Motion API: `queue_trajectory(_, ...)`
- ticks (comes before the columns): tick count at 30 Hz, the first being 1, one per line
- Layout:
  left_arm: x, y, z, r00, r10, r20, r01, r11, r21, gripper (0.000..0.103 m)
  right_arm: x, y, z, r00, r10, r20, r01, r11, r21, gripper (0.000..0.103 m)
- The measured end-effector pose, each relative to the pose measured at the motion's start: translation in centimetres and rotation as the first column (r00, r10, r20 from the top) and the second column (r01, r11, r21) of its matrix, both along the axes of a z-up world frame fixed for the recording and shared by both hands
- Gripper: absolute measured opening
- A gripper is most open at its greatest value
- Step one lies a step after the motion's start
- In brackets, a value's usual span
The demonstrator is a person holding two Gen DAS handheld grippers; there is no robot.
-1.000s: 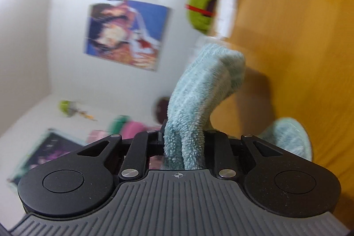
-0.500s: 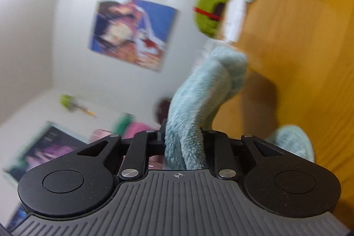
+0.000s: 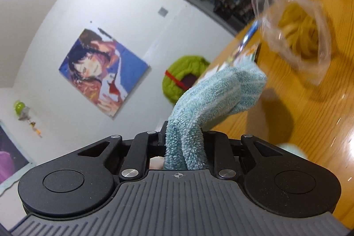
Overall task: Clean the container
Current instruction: 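Wipe the towel along the bottle's side with the right tool while the left tool holds it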
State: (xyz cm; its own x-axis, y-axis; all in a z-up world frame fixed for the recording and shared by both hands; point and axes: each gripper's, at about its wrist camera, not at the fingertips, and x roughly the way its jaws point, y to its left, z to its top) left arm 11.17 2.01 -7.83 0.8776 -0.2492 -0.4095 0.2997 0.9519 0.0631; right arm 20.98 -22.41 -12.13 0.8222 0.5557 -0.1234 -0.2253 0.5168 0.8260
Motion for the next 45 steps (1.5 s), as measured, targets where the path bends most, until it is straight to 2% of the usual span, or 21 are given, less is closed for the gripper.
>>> queue_trajectory(4, -0.3, -0.7, -0.4, 1.000, -0.008, 0.020, 0.007, 0.999, 0.046, 0.086, 1.5, 2.1, -0.5, 0.986, 0.157, -0.051, -0.157, 0.988, 0.003, 0.026)
queue_trajectory(6, -0.3, -1.1, -0.7, 0.999, -0.003, 0.034, 0.000, 0.997, 0.077, 0.084, 1.6, 3.1, -0.8, 0.976, 0.207, -0.072, -0.209, 0.978, -0.025, 0.026)
queue_trajectory(9, 0.1, -1.1, -0.8, 0.999, -0.001, 0.044, -0.002, 0.997, 0.077, 0.083, 1.5, 4.4, -0.9, 0.965, 0.250, -0.083, -0.254, 0.966, -0.041, 0.025)
queue_trajectory(12, 1.5, -1.2, -0.6, 0.999, -0.022, 0.032, 0.019, 0.997, 0.079, 0.081, 1.4, 4.8, -1.0, 0.968, 0.237, -0.088, -0.242, 0.969, -0.055, 0.025)
queue_trajectory(16, 4.4, -1.3, 0.2, 0.999, -0.039, -0.019, 0.041, 0.995, 0.090, 0.075, 2.5, 5.6, -0.6, 0.968, 0.215, -0.132, -0.218, 0.976, -0.008, 0.026)
queue_trajectory(20, 6.8, -0.6, 0.5, 0.999, -0.018, -0.049, 0.020, 0.998, 0.057, 0.073, 3.9, 6.4, 0.2, 0.976, 0.166, -0.139, -0.177, 0.982, -0.070, 0.024)
queue_trajectory(24, 6.6, -0.5, 0.0, 1.000, -0.016, -0.007, 0.016, 0.999, 0.047, 0.073, 4.4, 6.6, -0.7, 0.982, 0.161, -0.102, -0.164, 0.986, -0.024, 0.026)
queue_trajectory(27, 6.5, -0.2, -0.3, 1.000, -0.019, -0.019, 0.019, 1.000, 0.024, 0.072, 4.5, 6.0, -0.6, 0.982, 0.169, -0.090, -0.173, 0.984, -0.041, 0.026)
queue_trajectory(28, 6.3, -0.1, -0.3, 1.000, -0.017, -0.018, 0.017, 1.000, 0.014, 0.073, 4.3, 6.0, -0.6, 0.982, 0.168, -0.084, -0.173, 0.983, -0.056, 0.026)
queue_trajectory(32, 5.0, 0.7, -0.3, 1.000, -0.007, -0.002, 0.007, 1.000, -0.030, 0.091, 3.8, 5.6, -0.4, 0.985, 0.162, -0.065, -0.168, 0.982, -0.090, 0.027)
queue_trajectory(35, 4.1, 1.2, -0.3, 1.000, 0.001, 0.009, -0.001, 0.998, -0.063, 0.096, 3.3, 5.0, -0.2, 0.987, 0.148, -0.058, -0.152, 0.985, -0.077, 0.028)
queue_trajectory(40, 3.5, 1.7, -0.2, 1.000, -0.003, -0.022, 0.001, 0.993, -0.116, 0.096, 2.4, 4.2, 0.1, 0.989, 0.139, -0.053, -0.142, 0.988, -0.059, 0.028)
queue_trajectory(45, 2.7, 0.9, 0.0, 0.999, 0.021, -0.041, -0.026, 0.994, -0.104, 0.096, 1.6, 3.6, 0.4, 0.990, 0.131, -0.045, -0.133, 0.989, -0.064, 0.030)
